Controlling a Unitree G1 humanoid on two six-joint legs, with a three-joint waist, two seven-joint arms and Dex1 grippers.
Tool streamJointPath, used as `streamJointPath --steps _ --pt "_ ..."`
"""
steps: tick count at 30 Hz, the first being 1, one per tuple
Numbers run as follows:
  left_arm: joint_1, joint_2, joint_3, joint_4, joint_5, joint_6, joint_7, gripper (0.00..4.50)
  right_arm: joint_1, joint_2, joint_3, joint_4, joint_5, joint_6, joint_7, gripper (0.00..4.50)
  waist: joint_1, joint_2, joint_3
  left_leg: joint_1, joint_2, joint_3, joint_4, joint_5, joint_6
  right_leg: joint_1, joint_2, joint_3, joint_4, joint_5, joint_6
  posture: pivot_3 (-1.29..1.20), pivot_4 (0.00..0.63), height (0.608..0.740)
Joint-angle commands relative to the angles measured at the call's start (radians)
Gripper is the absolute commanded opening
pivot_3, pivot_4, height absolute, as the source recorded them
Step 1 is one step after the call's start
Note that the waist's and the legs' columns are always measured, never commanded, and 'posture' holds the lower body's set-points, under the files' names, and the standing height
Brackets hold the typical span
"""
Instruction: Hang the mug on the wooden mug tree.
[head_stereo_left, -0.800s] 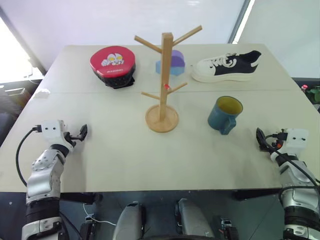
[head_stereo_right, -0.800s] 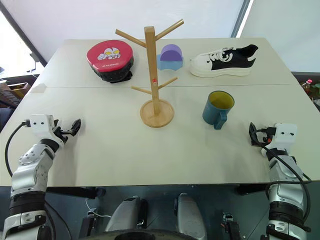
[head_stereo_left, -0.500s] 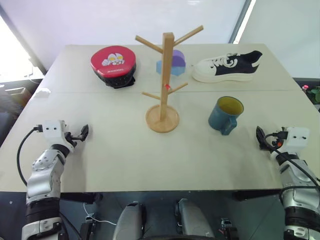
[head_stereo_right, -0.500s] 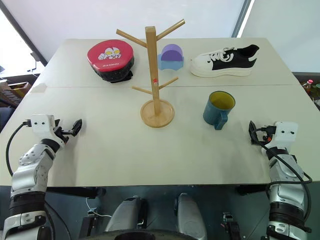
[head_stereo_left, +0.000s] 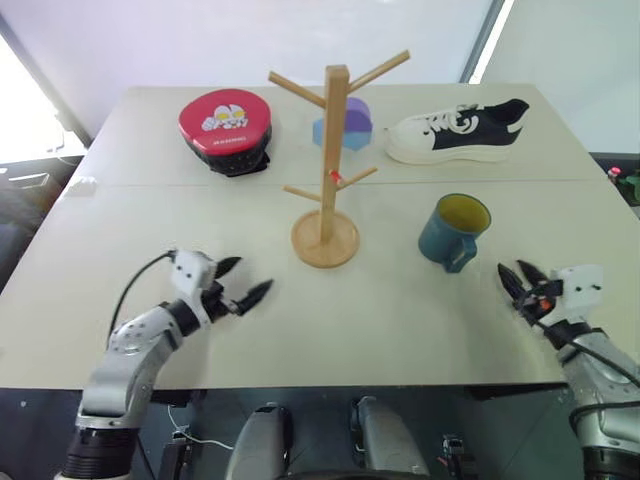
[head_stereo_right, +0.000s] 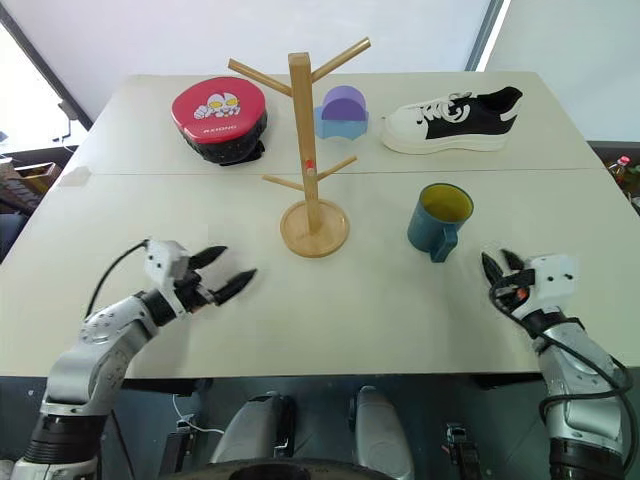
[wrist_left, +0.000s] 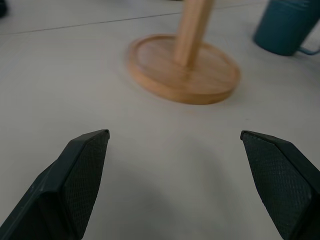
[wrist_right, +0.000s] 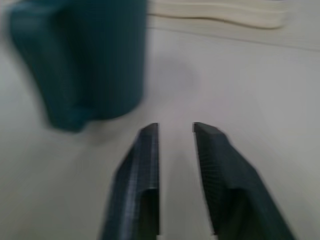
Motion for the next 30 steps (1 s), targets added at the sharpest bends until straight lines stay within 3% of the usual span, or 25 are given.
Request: streamJointPath --steps 1,5,11,30 --pt "-0.044 -0.012 -0.074 -0.073 -0.023 0.017 -0.041 4.50 0.049 -0.016 0.047 -0.113 0.021 0.018 0.071 0.04 0.000 0.001 0.000 0.000 0.000 0.000 0.001 0.000 0.000 0.000 0.000 0.000 0.000 0.000 0.000 0.00 0.150 0.735" --pt "-0.091 -0.011 -0.141 -0.095 -0.023 0.032 -0.082 4.50 0.074 -0.001 0.099 -0.185 0.017 0.039 0.090 0.04 0.000 0.002 -0.001 0.000 0.000 0.000 0.002 0.000 0.000 0.001 0.001 0.000 0.000 0.000 0.000 0.00 0.150 0.735" --pt "-0.140 0.007 -0.202 -0.104 -0.007 0.026 -0.134 4.50 -0.030 0.080 0.141 -0.179 -0.040 0.031 -0.031 0.04 0.000 0.002 -0.001 0.001 0.000 0.000 0.003 0.000 0.000 0.001 0.003 0.000 0.001 0.000 0.000 0.00 0.150 0.735" --pt "-0.119 0.008 -0.214 -0.115 0.007 0.018 -0.120 4.50 -0.092 0.077 -0.039 0.087 -0.062 -0.106 -0.124 0.04 0.019 0.002 -0.001 0.001 -0.001 0.001 0.006 0.001 0.001 0.002 0.007 0.000 0.003 0.000 0.001 0.00 0.150 0.735"
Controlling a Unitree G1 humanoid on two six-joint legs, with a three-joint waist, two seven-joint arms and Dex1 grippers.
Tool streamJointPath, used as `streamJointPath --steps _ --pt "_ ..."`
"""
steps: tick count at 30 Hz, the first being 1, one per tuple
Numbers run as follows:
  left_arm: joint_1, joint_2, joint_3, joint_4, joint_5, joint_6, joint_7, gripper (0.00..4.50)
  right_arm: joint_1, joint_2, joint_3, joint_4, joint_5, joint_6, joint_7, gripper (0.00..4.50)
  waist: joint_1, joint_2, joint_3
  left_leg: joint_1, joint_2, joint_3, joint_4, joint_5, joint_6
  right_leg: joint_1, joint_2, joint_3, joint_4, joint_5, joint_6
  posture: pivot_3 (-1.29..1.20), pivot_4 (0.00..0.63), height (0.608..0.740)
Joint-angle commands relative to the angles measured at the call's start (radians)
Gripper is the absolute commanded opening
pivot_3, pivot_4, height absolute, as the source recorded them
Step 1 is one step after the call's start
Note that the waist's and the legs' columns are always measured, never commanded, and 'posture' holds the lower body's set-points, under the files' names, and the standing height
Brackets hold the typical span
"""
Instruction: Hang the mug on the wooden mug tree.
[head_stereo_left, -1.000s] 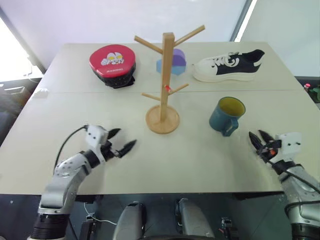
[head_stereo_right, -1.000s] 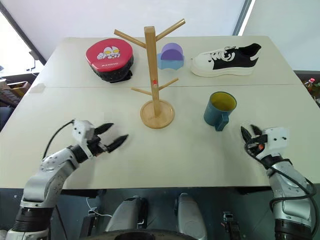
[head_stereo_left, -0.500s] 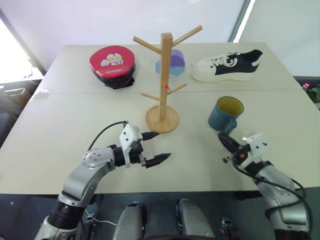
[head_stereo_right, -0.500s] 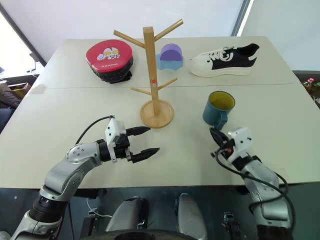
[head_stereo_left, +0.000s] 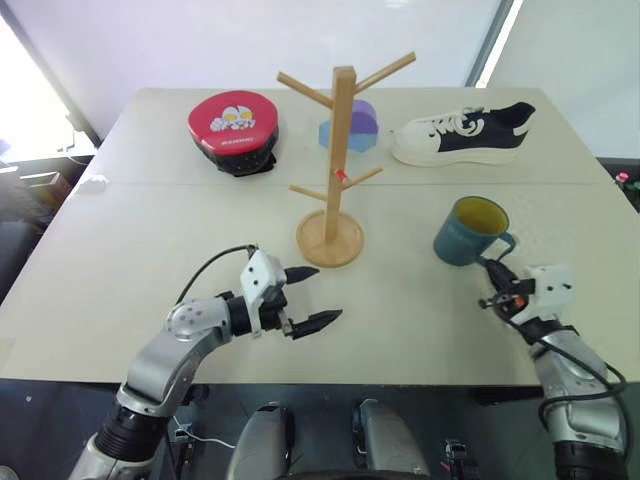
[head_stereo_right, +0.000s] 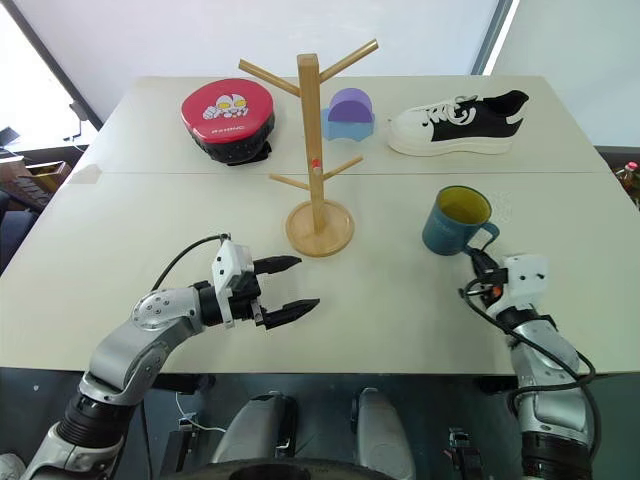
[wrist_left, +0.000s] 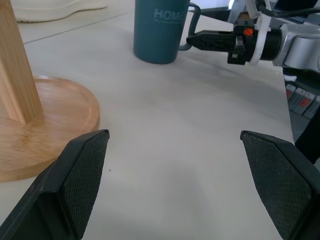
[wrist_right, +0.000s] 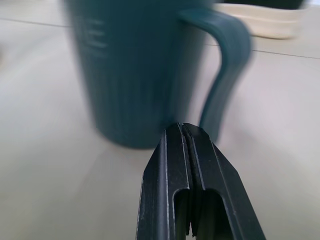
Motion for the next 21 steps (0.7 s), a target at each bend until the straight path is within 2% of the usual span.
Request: streamJointPath --steps 1,2,5,8,21 --pt "-0.004 0.002 -0.006 -0.038 0.003 -0.014 -0.004 4.50 0.007 -0.015 -0.025 -0.010 0.017 -0.030 0.021 0.04 0.000 0.000 0.000 0.000 0.000 0.000 0.000 0.000 0.000 0.000 0.000 0.000 0.000 0.000 0.000 0.00 0.150 0.735" --pt "-0.005 0.002 -0.006 -0.035 0.003 -0.016 -0.006 4.50 0.015 -0.014 -0.026 -0.010 0.017 -0.033 0.026 0.04 0.000 0.000 0.000 0.000 0.000 0.000 0.000 0.000 0.000 0.000 0.001 0.000 0.000 0.000 0.000 0.00 0.150 0.735" --pt "-0.013 0.000 -0.005 -0.027 0.004 -0.019 -0.009 4.50 0.026 -0.006 -0.031 -0.008 0.012 -0.041 0.021 0.86 -0.001 0.000 0.000 0.001 0.001 0.000 0.000 0.000 0.000 0.000 0.001 0.000 0.001 0.000 0.000 0.00 0.150 0.735" --pt "-0.017 -0.004 -0.004 -0.027 -0.003 -0.017 -0.010 4.50 0.025 0.000 -0.032 -0.009 0.005 -0.051 0.006 2.32 -0.002 0.000 0.000 0.001 0.001 0.000 0.001 0.000 0.000 0.000 0.001 0.000 0.001 0.000 0.000 0.00 0.150 0.735" --pt "-0.019 -0.021 -0.003 -0.042 -0.019 -0.006 -0.008 4.50 -0.064 -0.001 -0.024 0.054 -0.011 -0.046 -0.065 2.32 -0.002 0.000 0.000 0.001 0.001 0.000 0.002 0.000 0.000 0.001 0.002 0.000 0.002 0.000 0.000 0.00 0.150 0.735"
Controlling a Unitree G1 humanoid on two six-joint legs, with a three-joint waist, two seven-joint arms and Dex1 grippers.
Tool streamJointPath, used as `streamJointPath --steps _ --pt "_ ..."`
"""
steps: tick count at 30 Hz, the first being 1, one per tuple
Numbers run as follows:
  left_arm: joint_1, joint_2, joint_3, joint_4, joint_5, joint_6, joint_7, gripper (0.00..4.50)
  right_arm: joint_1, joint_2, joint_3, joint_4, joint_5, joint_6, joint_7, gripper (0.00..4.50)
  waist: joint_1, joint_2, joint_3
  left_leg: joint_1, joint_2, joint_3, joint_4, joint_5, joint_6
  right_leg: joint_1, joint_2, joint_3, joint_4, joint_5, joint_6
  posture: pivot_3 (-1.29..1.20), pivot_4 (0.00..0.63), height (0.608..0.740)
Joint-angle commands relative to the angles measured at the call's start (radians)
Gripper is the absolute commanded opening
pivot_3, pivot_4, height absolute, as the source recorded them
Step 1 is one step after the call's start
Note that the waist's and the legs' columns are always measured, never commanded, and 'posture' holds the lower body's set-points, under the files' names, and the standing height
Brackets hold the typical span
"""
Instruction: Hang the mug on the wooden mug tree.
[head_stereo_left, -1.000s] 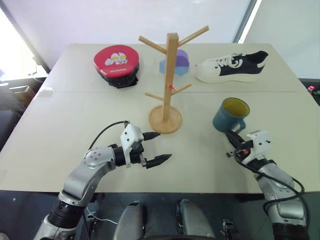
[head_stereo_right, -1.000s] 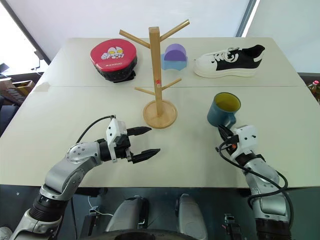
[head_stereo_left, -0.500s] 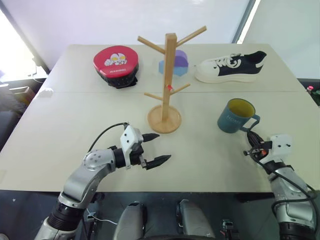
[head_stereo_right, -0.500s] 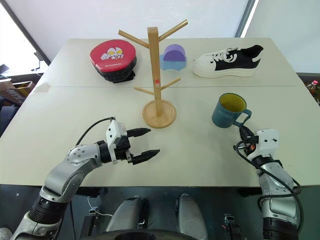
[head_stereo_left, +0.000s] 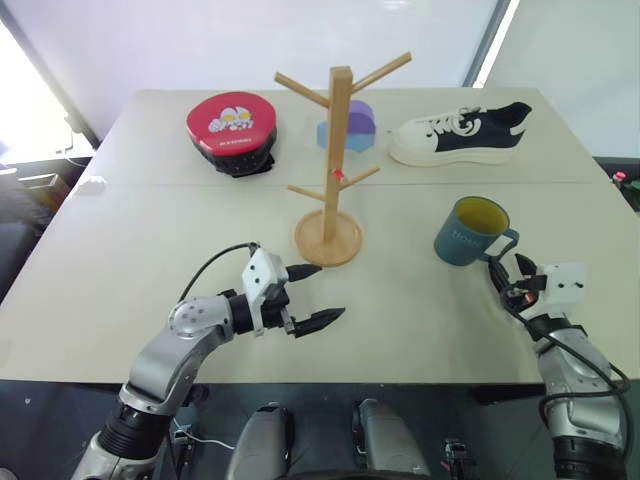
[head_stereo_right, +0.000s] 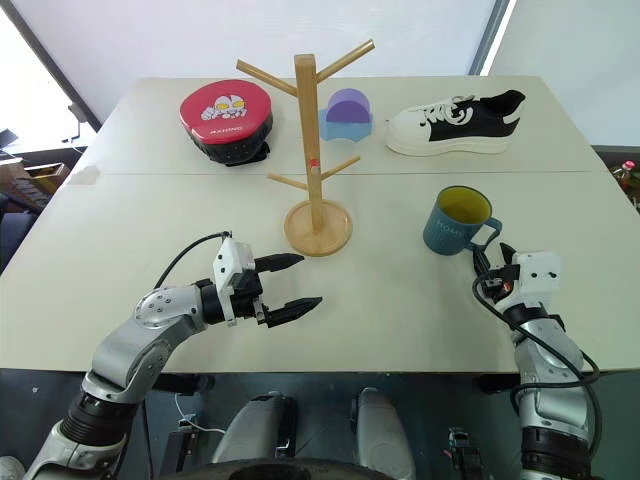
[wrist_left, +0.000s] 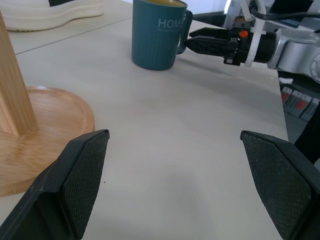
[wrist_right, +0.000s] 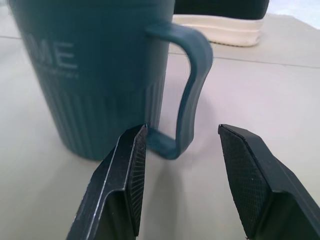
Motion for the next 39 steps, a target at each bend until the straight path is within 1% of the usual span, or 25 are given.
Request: streamJointPath --steps 1,8,9,11,12,13,14,17,22,25,27,30,34,39 --pt "-0.007 -0.006 -0.003 -0.044 -0.017 -0.002 -0.003 4.50 -0.030 -0.011 -0.016 0.022 -0.014 -0.017 -0.020 2.32 0.000 0.000 0.000 0.000 0.000 0.000 0.000 0.000 0.000 0.000 0.000 0.000 0.000 0.000 0.000 0.00 0.150 0.735" --pt "-0.006 -0.010 0.007 -0.059 -0.029 0.002 -0.001 4.50 -0.089 -0.006 -0.007 0.122 -0.031 -0.045 -0.032 2.32 -0.002 0.000 0.000 0.000 0.000 0.000 0.001 0.000 0.000 0.000 0.000 0.000 0.001 0.000 0.000 0.00 0.150 0.735" --pt "-0.006 -0.009 0.008 -0.060 -0.029 0.003 -0.002 4.50 -0.092 -0.005 -0.005 0.129 -0.026 -0.049 -0.024 2.08 -0.002 0.000 0.000 0.000 0.000 0.000 0.001 0.000 0.000 0.000 0.000 0.000 0.001 0.001 0.002 0.00 0.150 0.735" --pt "-0.005 -0.007 0.009 -0.062 -0.032 0.004 -0.001 4.50 -0.099 -0.003 -0.005 0.135 -0.023 -0.055 -0.021 1.44 -0.002 0.000 0.000 0.000 0.000 0.000 0.001 0.000 0.000 0.000 0.000 0.000 0.001 0.001 0.002 0.00 0.150 0.735" --pt "-0.005 -0.006 0.010 -0.063 -0.033 0.004 -0.001 4.50 -0.101 -0.002 -0.005 0.136 -0.020 -0.058 -0.018 0.96 -0.002 0.000 0.000 0.000 0.000 0.000 0.001 0.000 0.000 0.000 0.000 0.000 0.001 0.001 0.002 0.00 0.150 0.735" --pt "-0.005 -0.005 0.010 -0.064 -0.035 0.005 -0.001 4.50 -0.103 -0.001 -0.004 0.136 -0.015 -0.060 -0.014 0.38 -0.002 0.000 0.000 0.000 0.000 0.000 0.001 0.000 0.000 0.000 0.000 0.000 0.001 0.001 0.002 0.00 0.150 0.735" --pt "-0.004 -0.003 0.010 -0.065 -0.036 0.006 -0.002 4.50 -0.103 0.000 -0.002 0.133 -0.013 -0.061 -0.011 0.06 -0.002 0.000 0.000 0.000 0.000 0.000 0.001 0.000 0.000 0.000 0.000 0.000 0.001 0.001 0.002 0.00 0.150 0.735" --pt "-0.004 0.001 0.010 -0.065 -0.038 0.006 -0.004 4.50 -0.096 0.002 0.005 0.115 -0.012 -0.063 -0.001 0.06 -0.002 0.000 0.000 0.000 0.000 0.000 0.001 0.000 0.000 0.001 0.001 0.000 0.001 0.001 0.002 0.00 0.150 0.735" --pt "-0.001 0.015 0.024 -0.052 -0.040 0.000 -0.008 4.50 -0.031 -0.036 0.082 -0.032 -0.077 -0.081 0.052 0.06 -0.002 0.001 0.000 0.000 0.000 0.000 0.001 0.000 0.000 0.000 0.001 0.000 0.001 0.001 0.002 0.00 0.150 0.735" --pt "0.004 0.034 0.066 -0.011 -0.032 -0.017 -0.006 4.50 0.005 -0.116 0.195 -0.192 -0.192 -0.113 0.132 0.06 -0.006 0.002 0.000 0.000 0.000 0.000 0.002 0.000 0.000 0.000 0.000 0.000 0.002 0.001 0.002 0.00 0.150 0.735" --pt "0.007 0.048 0.087 0.008 -0.031 -0.027 -0.011 4.50 0.009 -0.162 0.250 -0.276 -0.240 -0.117 0.171 0.06 -0.015 0.002 0.000 0.000 0.000 0.000 0.004 0.000 0.000 0.000 0.001 0.000 0.003 0.001 0.002 0.00 0.150 0.735" --pt "0.015 0.063 0.109 0.028 -0.030 -0.040 -0.021 4.50 -0.008 -0.197 0.295 -0.371 -0.260 -0.082 0.199 0.06 -0.018 0.002 0.000 0.000 0.001 -0.001 0.006 0.000 0.000 0.000 0.002 0.000 0.005 0.000 0.001 0.00 0.150 0.735" --pt "0.019 0.098 0.183 0.068 -0.030 -0.078 -0.034 4.50 -0.204 -0.186 0.362 -0.525 -0.276 0.080 0.191 0.06 -0.024 0.001 0.002 0.000 0.001 0.000 0.011 0.000 0.000 -0.001 0.002 0.001 0.009 0.000 0.000 0.00 0.150 0.735" --pt "0.006 0.120 0.249 0.080 -0.054 -0.085 -0.044 4.50 -0.335 -0.170 0.429 -0.555 -0.319 0.216 0.188 0.06 -0.009 -0.002 0.000 0.000 0.002 -0.005 0.012 0.001 0.000 0.001 0.004 -0.001 0.011 -0.001 -0.001 0.00 0.150 0.735"
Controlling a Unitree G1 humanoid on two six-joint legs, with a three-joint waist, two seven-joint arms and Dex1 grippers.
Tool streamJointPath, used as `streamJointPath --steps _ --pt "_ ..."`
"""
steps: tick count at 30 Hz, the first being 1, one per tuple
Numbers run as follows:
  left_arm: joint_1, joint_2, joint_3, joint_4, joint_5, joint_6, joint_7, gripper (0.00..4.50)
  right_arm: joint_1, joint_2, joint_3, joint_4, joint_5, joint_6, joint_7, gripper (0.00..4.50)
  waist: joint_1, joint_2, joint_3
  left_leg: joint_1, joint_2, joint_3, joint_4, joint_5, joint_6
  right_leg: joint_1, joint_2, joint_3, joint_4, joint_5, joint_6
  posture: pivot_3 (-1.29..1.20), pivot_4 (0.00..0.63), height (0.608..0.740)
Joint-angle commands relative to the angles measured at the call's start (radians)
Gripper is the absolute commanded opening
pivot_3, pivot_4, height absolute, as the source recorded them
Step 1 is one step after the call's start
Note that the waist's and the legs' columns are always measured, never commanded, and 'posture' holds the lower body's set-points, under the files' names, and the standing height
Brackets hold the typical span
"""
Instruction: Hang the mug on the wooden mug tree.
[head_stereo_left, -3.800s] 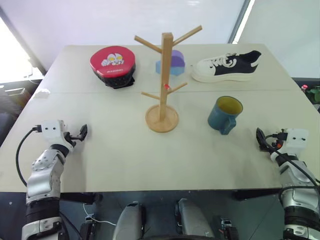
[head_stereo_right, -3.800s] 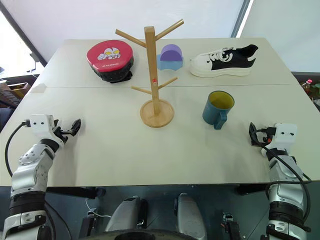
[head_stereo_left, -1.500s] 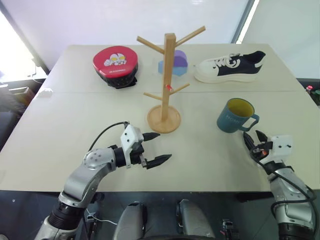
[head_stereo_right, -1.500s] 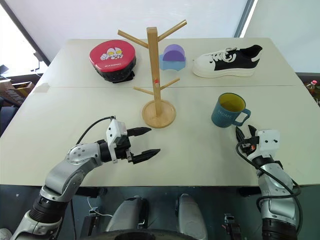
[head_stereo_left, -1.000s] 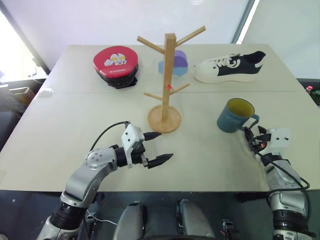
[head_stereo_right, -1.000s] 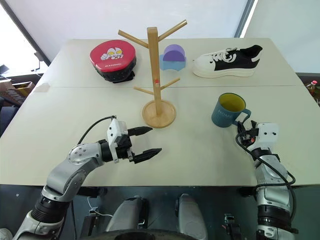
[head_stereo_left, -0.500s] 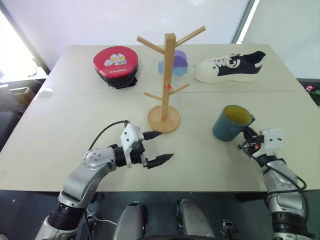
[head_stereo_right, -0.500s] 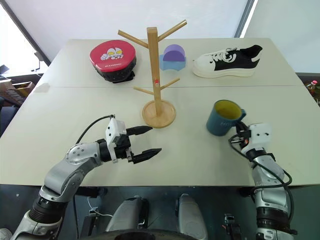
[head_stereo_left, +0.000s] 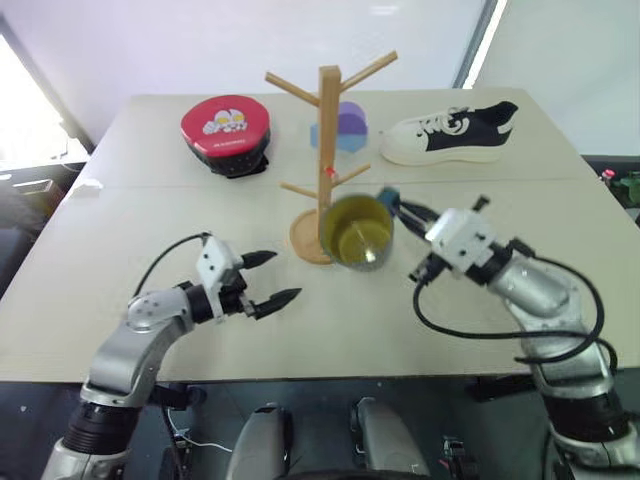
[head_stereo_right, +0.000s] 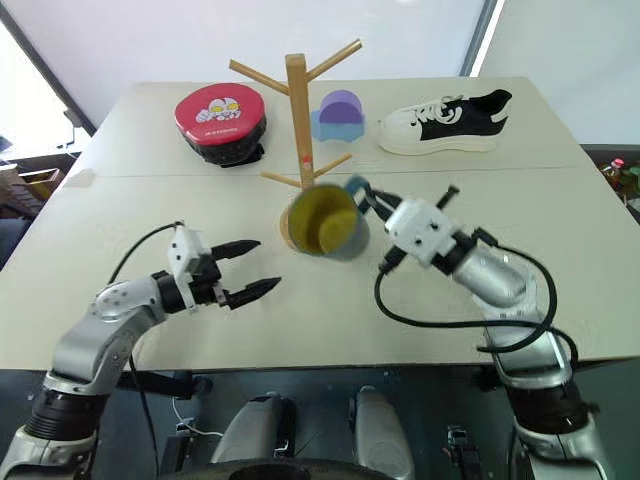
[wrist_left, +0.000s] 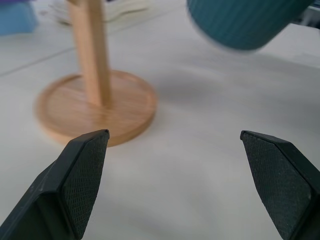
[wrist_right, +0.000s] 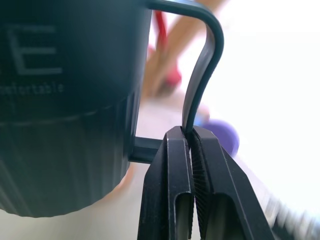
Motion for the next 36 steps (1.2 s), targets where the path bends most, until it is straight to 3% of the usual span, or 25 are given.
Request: streamJointPath --steps 1,11,21,36 --pt "-0.019 0.021 0.065 -0.014 -0.035 -0.017 -0.011 4.50 -0.052 0.015 0.039 -0.028 -0.027 0.071 -0.006 0.06 0.005 0.000 0.000 -0.001 0.000 0.000 0.000 0.000 0.000 0.000 0.000 0.000 0.000 0.000 0.000 0.00 0.150 0.735" --pt "-0.051 0.102 0.198 -0.044 -0.163 0.059 -0.039 4.50 -0.203 0.054 0.134 -0.021 -0.089 0.181 -0.010 0.06 -0.007 -0.001 0.001 -0.003 -0.003 0.002 -0.001 0.000 0.000 -0.002 -0.008 -0.001 0.000 0.000 0.001 0.00 0.150 0.735" --pt "-0.130 0.150 0.266 -0.101 -0.307 0.159 -0.032 4.50 -0.244 0.073 0.174 -0.028 -0.154 0.263 -0.016 0.06 -0.007 -0.002 0.002 -0.003 -0.003 0.002 -0.002 0.000 0.000 -0.002 -0.008 -0.002 -0.001 0.000 0.001 0.00 0.150 0.735" --pt "-0.147 0.157 0.271 -0.162 -0.380 0.201 0.008 4.50 -0.322 0.121 0.221 0.040 -0.245 0.344 -0.030 0.06 -0.008 -0.002 0.002 -0.003 -0.003 0.002 -0.002 0.000 0.000 -0.003 -0.008 -0.002 -0.001 0.000 0.001 0.00 0.150 0.735"
